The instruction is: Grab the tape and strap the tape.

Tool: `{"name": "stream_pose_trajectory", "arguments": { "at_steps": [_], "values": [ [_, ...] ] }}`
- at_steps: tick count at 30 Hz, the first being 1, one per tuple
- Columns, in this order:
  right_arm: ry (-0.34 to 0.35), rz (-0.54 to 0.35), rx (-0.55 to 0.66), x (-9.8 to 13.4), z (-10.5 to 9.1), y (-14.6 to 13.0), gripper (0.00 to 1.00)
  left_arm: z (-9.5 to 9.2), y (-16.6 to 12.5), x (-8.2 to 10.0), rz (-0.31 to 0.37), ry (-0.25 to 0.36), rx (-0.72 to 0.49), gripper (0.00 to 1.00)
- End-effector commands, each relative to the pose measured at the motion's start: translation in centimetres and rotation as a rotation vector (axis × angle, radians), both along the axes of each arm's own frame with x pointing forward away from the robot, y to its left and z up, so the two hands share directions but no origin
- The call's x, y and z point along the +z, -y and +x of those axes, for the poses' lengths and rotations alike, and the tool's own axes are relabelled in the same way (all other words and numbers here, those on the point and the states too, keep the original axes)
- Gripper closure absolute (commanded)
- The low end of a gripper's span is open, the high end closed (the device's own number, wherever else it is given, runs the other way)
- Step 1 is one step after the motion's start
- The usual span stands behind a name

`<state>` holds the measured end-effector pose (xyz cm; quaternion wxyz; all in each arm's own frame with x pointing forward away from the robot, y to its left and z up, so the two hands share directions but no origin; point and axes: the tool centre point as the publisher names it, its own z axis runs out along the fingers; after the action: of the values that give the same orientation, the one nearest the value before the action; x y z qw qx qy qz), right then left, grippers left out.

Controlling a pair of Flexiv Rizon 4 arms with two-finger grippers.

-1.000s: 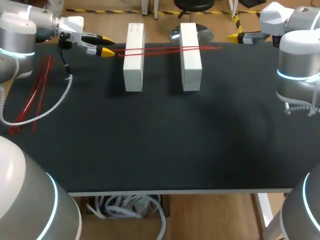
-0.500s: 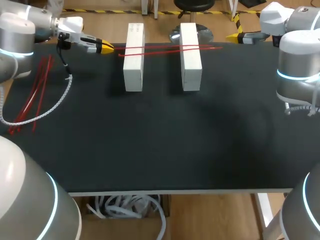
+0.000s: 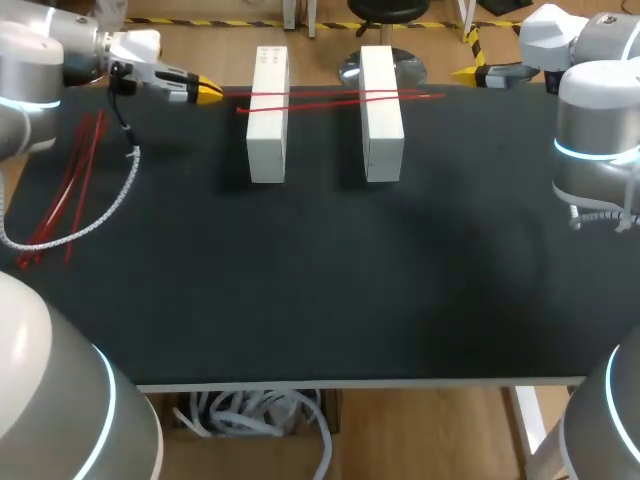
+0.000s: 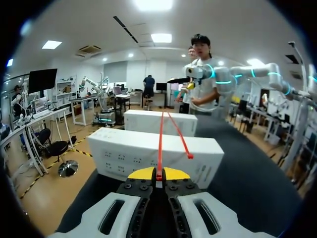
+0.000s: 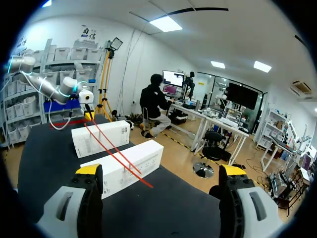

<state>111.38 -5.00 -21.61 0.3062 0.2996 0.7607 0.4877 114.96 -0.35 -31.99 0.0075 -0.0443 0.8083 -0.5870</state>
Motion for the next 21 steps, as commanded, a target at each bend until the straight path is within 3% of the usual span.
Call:
{"name": "stream_pose_trajectory", "arguments": {
  "at_steps": [1, 11, 21],
  "values": [
    [0.0, 0.0, 0.0, 0.0, 0.0, 0.0, 0.0, 0.2, -0.4, 1.1, 0.014, 0.005, -0.008, 1.0],
    [0.0, 0.0, 0.0, 0.0, 0.0, 0.0, 0.0, 0.5, -1.2, 5.0, 0.053, 0.06, -0.002, 1.0],
    [0.0, 0.0, 0.0, 0.0, 0.0, 0.0, 0.0, 0.8, -1.2, 8.2, -0.089, 0.064, 0.028, 1.0]
  ]
}}
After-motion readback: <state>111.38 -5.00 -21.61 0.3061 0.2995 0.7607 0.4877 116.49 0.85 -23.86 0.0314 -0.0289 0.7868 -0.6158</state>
